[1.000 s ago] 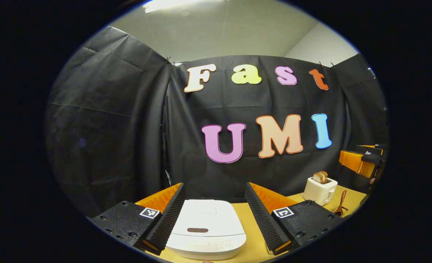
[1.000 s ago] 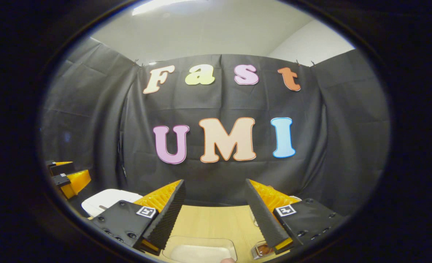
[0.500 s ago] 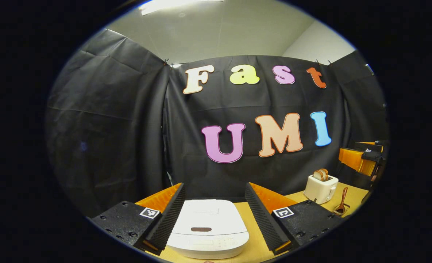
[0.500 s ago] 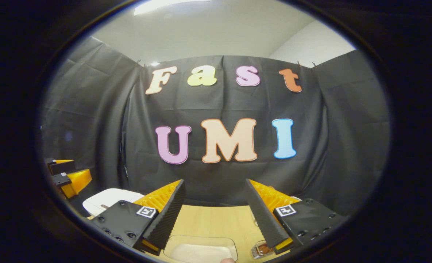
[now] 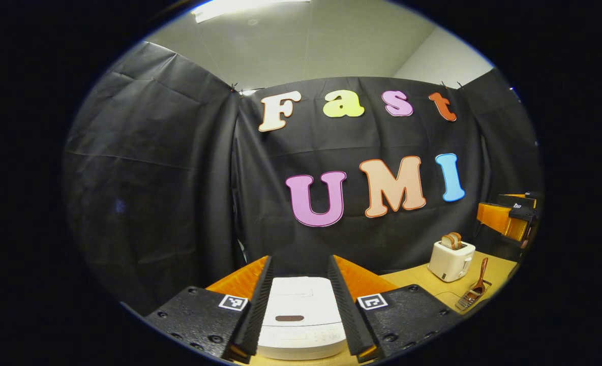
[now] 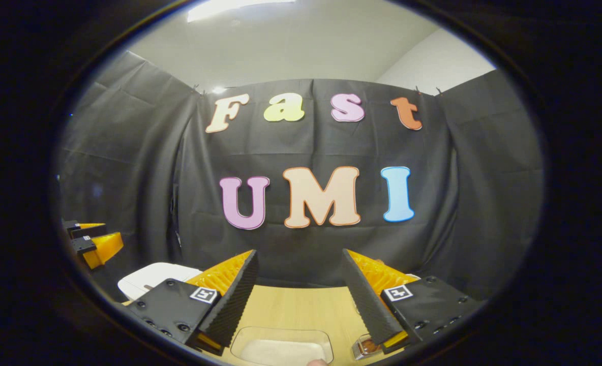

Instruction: Close the left gripper, press the button to open the rice cooker; take a wooden spoon from the chopstick holder with the right hand, scoop a spoonful of rice and pour it into the rice cooker, then put the wooden spoon back into the chopstick holder.

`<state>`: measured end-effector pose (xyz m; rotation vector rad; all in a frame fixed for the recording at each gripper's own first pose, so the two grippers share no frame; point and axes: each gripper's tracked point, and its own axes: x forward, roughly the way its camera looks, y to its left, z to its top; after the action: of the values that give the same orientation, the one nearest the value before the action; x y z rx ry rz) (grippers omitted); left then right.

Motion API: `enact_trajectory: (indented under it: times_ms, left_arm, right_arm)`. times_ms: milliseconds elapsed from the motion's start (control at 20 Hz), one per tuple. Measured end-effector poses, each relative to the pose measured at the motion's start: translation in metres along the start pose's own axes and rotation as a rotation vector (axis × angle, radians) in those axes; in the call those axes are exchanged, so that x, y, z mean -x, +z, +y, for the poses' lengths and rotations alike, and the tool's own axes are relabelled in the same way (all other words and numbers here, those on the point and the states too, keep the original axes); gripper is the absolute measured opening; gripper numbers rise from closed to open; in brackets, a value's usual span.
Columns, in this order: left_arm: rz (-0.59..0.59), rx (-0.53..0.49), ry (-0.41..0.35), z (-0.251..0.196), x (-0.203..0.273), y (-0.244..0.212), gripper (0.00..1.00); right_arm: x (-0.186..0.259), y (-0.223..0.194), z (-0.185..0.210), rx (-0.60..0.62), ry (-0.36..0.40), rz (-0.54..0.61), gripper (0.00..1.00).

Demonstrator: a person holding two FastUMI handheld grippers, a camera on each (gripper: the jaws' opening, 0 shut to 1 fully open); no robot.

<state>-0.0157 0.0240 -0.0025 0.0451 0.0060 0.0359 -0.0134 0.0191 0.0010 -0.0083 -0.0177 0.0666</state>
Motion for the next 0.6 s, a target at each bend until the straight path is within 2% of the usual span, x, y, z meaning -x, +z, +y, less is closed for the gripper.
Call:
enact_trajectory:
  times_ms: [100,250,450,500,600]
  left_arm:
    - [-0.001,0.007,0.007,0.005,-0.002,0.0,0.53]
    - [0.006,0.03,0.012,0.01,-0.001,-0.003,0.25]
    - [0.007,0.048,0.023,0.018,-0.004,-0.009,0.04]
    - [0.009,0.056,0.017,0.019,-0.006,-0.013,0.0]
    - [0.03,0.078,-0.027,0.013,-0.008,-0.02,0.0]
  right_arm:
    - [0.001,0.0,0.001,0.0,0.002,-0.003,1.0]
    - [0.003,0.002,0.001,0.001,0.002,-0.005,1.0]
    - [0.004,0.001,0.002,-0.006,0.004,-0.003,1.0]
    - [0.004,0.001,0.001,-0.007,0.003,-0.004,1.0]
    - [0.005,0.002,0.0,-0.003,-0.001,-0.008,1.0]
